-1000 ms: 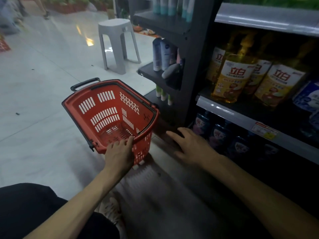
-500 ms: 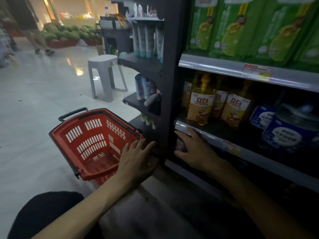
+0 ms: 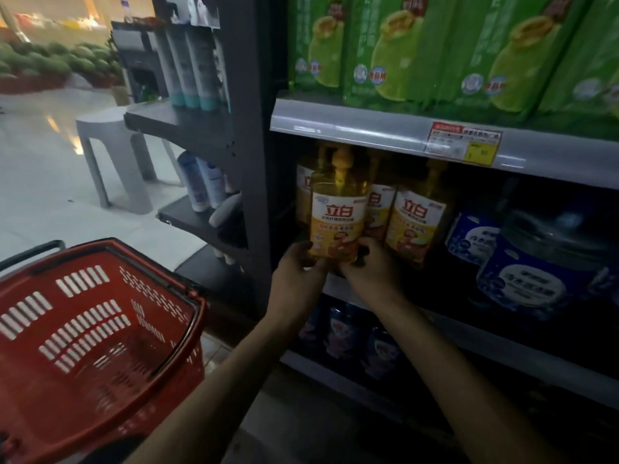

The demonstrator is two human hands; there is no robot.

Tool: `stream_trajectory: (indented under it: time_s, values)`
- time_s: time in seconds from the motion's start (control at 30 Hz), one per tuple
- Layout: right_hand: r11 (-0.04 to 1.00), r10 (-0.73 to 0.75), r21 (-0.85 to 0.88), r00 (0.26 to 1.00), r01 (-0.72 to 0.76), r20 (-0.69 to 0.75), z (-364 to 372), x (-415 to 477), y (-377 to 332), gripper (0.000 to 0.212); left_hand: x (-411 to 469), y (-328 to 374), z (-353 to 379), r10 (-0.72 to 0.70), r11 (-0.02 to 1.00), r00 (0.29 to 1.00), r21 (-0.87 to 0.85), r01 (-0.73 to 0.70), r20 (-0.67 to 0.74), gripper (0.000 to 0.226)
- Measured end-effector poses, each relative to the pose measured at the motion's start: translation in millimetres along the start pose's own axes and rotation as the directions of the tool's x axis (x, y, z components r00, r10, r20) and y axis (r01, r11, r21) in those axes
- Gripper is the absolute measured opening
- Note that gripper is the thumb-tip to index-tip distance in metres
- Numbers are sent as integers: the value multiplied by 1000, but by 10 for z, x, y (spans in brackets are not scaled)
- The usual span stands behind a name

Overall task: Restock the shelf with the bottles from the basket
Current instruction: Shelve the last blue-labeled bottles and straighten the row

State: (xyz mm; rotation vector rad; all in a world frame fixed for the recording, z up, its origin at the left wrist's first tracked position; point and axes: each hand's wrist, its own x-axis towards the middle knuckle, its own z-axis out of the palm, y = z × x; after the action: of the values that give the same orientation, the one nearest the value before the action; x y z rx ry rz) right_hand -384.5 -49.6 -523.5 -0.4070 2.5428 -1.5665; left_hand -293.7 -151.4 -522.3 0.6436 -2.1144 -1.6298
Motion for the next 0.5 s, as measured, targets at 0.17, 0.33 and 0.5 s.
stream_trajectory:
  time_s: [0.17, 0.33, 0.5]
  values:
    - [999, 5, 54, 999, -3, -46, -69, 302, 119, 67, 312, -119, 164, 67, 996, 997, -55, -68, -30, 37]
    - [982, 5, 187, 1000, -10, 27, -27, 540, 118, 79, 580, -87, 166, 85, 979, 996, -186, -83, 1, 40]
    - [958, 12, 286, 1000, -11, -2, 81, 615, 61, 82, 648, -37, 90, 30, 948, 998, -318, -10, 59, 46]
